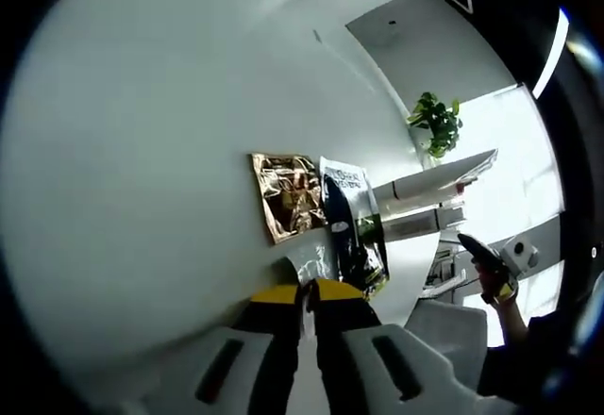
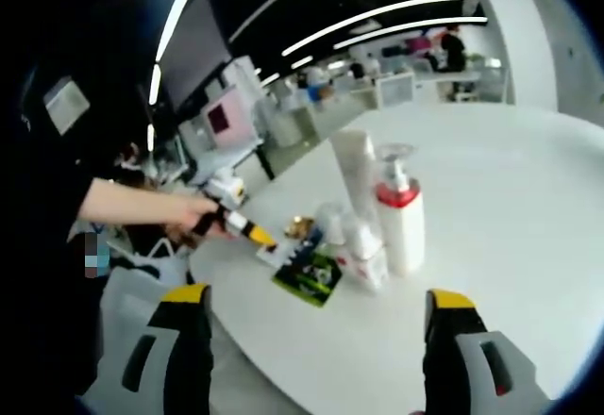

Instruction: Arrange the skincare products in the storage area until every visible bottle or jar stands upright without overlapping.

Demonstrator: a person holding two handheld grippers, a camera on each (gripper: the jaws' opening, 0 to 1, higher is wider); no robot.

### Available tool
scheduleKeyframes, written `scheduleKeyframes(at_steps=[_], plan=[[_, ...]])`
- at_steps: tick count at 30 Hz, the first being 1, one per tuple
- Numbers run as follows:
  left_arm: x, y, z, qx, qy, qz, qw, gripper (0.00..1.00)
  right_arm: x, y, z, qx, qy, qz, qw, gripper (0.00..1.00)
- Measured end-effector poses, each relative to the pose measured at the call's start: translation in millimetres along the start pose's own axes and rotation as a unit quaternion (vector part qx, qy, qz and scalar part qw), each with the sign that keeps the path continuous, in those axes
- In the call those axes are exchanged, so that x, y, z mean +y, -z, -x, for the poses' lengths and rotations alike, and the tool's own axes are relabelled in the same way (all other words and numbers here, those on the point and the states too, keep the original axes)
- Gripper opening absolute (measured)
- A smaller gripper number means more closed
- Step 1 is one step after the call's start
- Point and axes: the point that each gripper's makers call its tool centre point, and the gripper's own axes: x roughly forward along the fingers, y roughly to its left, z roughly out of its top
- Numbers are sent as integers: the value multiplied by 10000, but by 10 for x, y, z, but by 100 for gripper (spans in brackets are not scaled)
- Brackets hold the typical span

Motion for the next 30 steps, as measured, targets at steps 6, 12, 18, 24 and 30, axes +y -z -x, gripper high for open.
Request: scheduleKeyframes(at_steps=[6,12,18,24,30], plan=[[-21,3,10,39,-50,2,10000,11,12,5,-7,4,-23,-10,10000,96],[-59,-2,24,94,-74,41,9999,19,12,0,3,-23,-28,-24,10000,96],[-44,-2,43,120,-135,189,9997,23,11,-5,13,-43,-27,-16,10000,96],[-45,-7,74,150,-215,183,9995,27,23,9,17,-35,-44,-2,10000,96],[-92,-3,135,115,-267,209,9994,34,21,-1,35,-91,-59,-5,9999,97]])
